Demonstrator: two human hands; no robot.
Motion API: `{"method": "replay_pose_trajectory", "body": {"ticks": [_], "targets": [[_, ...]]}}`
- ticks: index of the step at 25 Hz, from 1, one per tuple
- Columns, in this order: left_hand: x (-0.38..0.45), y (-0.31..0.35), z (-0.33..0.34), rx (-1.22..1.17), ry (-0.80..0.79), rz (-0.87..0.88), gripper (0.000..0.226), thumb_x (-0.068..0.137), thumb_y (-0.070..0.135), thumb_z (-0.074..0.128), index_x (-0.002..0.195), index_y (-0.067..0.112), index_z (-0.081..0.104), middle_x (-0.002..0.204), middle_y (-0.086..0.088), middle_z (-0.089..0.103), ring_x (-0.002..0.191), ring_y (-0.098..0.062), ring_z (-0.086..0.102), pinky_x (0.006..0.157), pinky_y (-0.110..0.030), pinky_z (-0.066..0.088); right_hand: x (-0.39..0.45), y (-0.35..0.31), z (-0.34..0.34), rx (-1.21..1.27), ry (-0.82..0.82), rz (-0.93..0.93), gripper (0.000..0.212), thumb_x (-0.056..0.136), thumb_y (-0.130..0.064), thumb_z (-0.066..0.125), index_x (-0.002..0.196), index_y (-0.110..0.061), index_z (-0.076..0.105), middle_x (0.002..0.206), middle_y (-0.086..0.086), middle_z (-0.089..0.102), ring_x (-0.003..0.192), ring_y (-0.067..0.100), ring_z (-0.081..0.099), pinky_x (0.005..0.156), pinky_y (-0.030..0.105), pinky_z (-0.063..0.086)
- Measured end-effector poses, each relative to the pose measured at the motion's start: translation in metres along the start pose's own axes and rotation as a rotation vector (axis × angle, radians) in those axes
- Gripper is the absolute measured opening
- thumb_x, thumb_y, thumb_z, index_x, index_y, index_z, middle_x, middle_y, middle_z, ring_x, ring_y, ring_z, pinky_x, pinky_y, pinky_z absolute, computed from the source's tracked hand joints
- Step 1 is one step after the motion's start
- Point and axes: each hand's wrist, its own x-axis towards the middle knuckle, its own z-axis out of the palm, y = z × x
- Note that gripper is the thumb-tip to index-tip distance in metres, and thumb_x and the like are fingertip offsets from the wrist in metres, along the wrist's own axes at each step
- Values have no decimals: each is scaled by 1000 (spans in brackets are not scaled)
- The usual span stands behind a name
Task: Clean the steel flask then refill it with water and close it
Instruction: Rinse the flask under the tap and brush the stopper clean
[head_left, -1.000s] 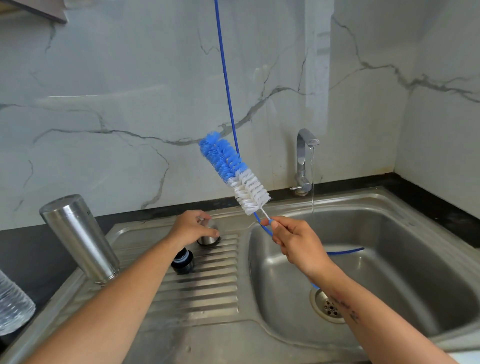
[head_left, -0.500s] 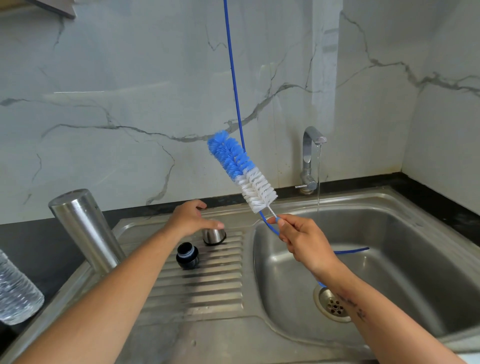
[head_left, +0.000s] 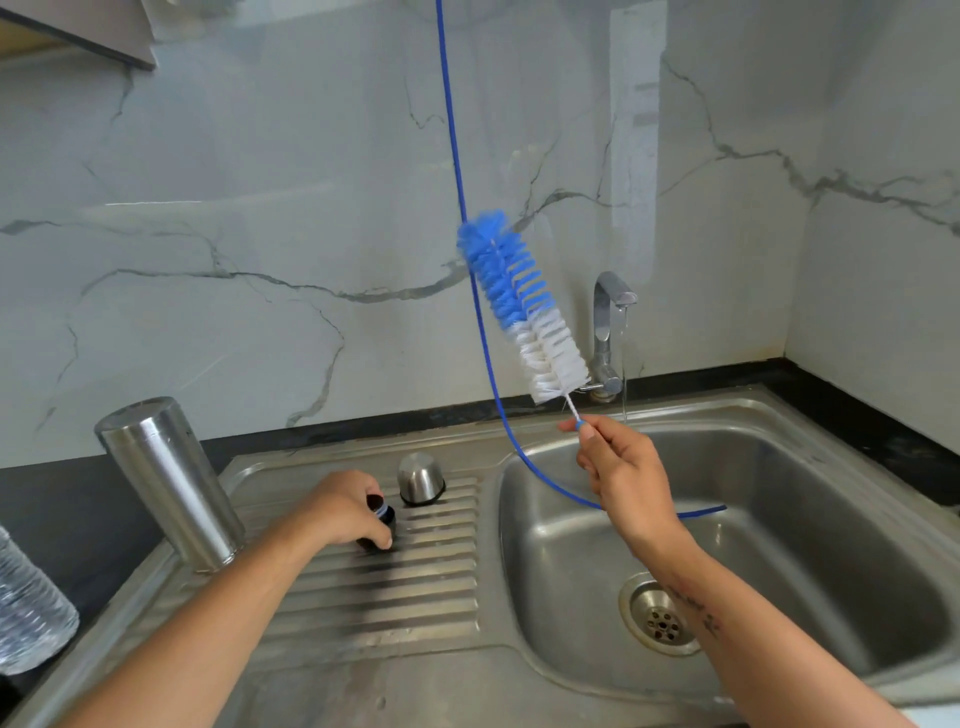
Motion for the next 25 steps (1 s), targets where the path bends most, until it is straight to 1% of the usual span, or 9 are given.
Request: {"method": "replay_pose_trajectory", "body": {"ticks": [4, 5, 7, 10, 12, 15, 17, 20, 25], "targets": [[0, 44, 4, -277, 49, 118, 50, 58, 30, 96, 98, 14, 69, 99, -5, 70, 86, -18, 69, 80, -38, 62, 11, 1, -17, 30, 238, -52, 26, 107, -24, 48, 101, -24, 73, 61, -4, 39, 55, 11, 31, 52, 28, 29], [0, 64, 8, -415, 35, 167, 51, 58, 27, 97, 97, 13, 68, 100, -8, 70, 83, -18, 70, 75, -38, 64, 14, 1, -21, 25, 298, -48, 26, 106, -25, 48, 100, -24, 73, 62, -4, 40, 55, 12, 33, 53, 29, 30], [5, 112, 20, -646, -8, 250, 47, 67, 20, 95, 102, 10, 66, 106, -13, 68, 82, -17, 70, 62, -26, 62, 18, 2, -28, -17, 383, -32, 28, 107, -24, 46, 99, -25, 73, 63, -2, 43, 56, 13, 35, 56, 31, 33], [26, 185, 43, -872, -80, 312, 47, 75, 21, 90, 113, 6, 65, 113, -17, 70, 85, -22, 73, 63, -24, 60, 19, 3, -34, -84, 440, -7, 28, 107, -24, 45, 102, -24, 73, 63, -5, 51, 59, 13, 43, 62, 31, 39], [40, 224, 54, -1029, -182, 283, 42, 80, 23, 87, 112, 7, 66, 108, -17, 74, 82, -25, 73, 70, -29, 61, 19, 3, -36, -103, 457, -4, 28, 107, -24, 45, 103, -24, 73, 66, -8, 57, 65, 12, 52, 67, 31, 43], [54, 261, 64, -1198, -323, 220, 36, 89, 23, 78, 119, 4, 68, 105, -17, 74, 85, -27, 71, 84, -31, 59, 20, -1, -39, -108, 470, -8, 29, 108, -22, 45, 104, -25, 74, 72, -9, 65, 73, 2, 61, 67, 17, 44], [60, 272, 68, -1279, -384, 179, 34, 93, 24, 73, 122, 6, 69, 102, -12, 74, 76, -21, 74, 78, -27, 60, 20, -4, -41, -95, 471, -15, 29, 108, -20, 45, 101, -25, 73, 72, -10, 65, 70, -4, 60, 63, 10, 43], [66, 277, 74, -1443, -463, 70, 20, 95, 26, 71, 109, 12, 68, 96, -10, 71, 57, -16, 74, 72, -27, 61, 20, -4, -42, -84, 476, -20, 30, 108, -20, 45, 100, -26, 73, 68, -13, 61, 63, 0, 56, 61, 13, 42], [71, 285, 80, -1645, -462, -40, 43, 93, 32, 73, 124, 4, 61, 105, -19, 70, 61, -25, 76, 57, -33, 64, 22, -4, -43, -72, 483, -13, 29, 108, -22, 45, 105, -24, 74, 64, -16, 57, 63, -1, 53, 64, 15, 41]]}}
